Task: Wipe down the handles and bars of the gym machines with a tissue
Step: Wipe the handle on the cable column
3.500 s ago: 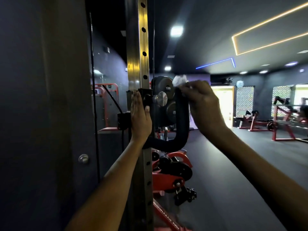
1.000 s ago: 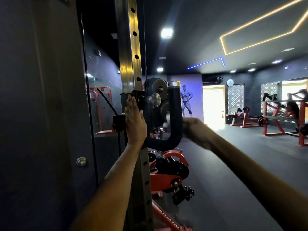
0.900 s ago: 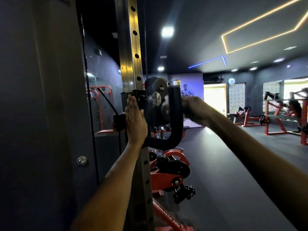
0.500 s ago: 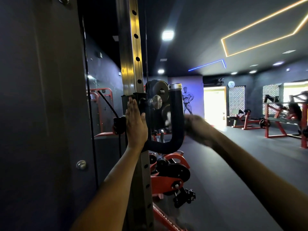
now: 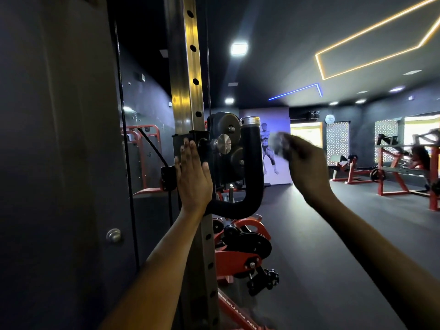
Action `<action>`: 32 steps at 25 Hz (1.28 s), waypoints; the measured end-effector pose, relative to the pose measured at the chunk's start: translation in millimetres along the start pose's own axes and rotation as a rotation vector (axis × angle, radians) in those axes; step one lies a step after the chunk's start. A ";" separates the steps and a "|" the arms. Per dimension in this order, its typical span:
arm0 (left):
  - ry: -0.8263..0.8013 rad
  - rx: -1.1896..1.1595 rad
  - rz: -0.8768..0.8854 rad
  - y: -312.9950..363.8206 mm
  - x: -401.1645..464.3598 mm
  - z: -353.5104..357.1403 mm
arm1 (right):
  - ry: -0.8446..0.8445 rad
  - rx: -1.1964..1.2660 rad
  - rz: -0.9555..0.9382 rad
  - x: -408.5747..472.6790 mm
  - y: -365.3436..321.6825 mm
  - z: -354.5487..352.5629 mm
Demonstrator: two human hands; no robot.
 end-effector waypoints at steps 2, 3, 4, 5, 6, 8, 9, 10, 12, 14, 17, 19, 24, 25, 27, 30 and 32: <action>0.007 0.004 0.007 -1.8 -2.2 -2.3 | 0.021 -0.088 -0.311 5.4 -38.2 15.9; 0.000 0.006 0.017 -2.6 -3.8 -2.9 | -0.022 -0.144 -0.410 -4.0 -41.5 25.3; -0.020 0.010 0.029 -3.2 -5.6 -2.9 | -0.078 -0.217 -0.471 -20.5 -33.5 30.9; -0.046 0.020 0.039 -3.7 -7.2 -3.2 | -0.129 -0.295 -0.501 -40.7 -20.4 30.9; -0.064 0.039 0.047 -4.5 -9.0 -4.6 | -0.173 -0.361 -0.527 -62.6 -6.3 26.9; -0.060 0.077 0.064 -6.3 -7.6 -11.3 | -0.270 -0.456 -0.620 -101.0 4.4 16.0; -0.041 0.110 0.083 -7.6 -3.2 -16.1 | -0.302 -0.479 -0.691 -107.1 -2.2 11.2; -0.010 0.162 0.105 -10.3 2.4 -21.1 | -0.312 -0.480 -0.756 -101.9 -15.0 8.8; 0.022 0.266 0.129 -16.8 13.8 -28.8 | -0.249 -0.447 -0.804 -63.3 -46.3 11.4; -0.022 0.311 0.144 -23.8 18.7 -28.6 | -0.177 -0.451 -0.764 -17.1 -68.2 20.0; -0.044 0.336 0.195 -27.0 13.3 -25.8 | -0.223 -0.578 -0.774 -17.6 -45.5 31.1; -0.041 0.339 0.219 -28.8 12.5 -25.4 | -0.302 -0.621 -0.823 -62.7 -16.2 32.3; -0.006 0.308 0.227 -27.3 8.8 -25.3 | -0.427 -0.648 -1.002 -98.2 -21.8 37.0; -0.001 0.303 0.226 -28.2 8.0 -24.9 | -0.375 -0.669 -0.972 -78.9 -32.0 41.7; 0.003 0.300 0.235 -29.7 7.0 -24.7 | -0.279 -0.755 -0.958 -43.7 -48.8 49.9; -0.009 0.306 0.254 -30.0 4.8 -25.3 | -0.301 -0.814 -0.970 -59.1 -32.8 56.7; -0.025 0.313 0.246 -30.5 3.7 -25.4 | -0.365 -0.815 -0.970 -97.3 -15.3 62.6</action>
Point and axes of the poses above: each hand's wrist, its own x-axis towards the middle knuckle, its own z-axis out of the palm, y = z × x, the point moved 6 cm from there along x, towards the middle knuckle, and after that the axes turned 5 degrees about x, right-handed, at the moved point
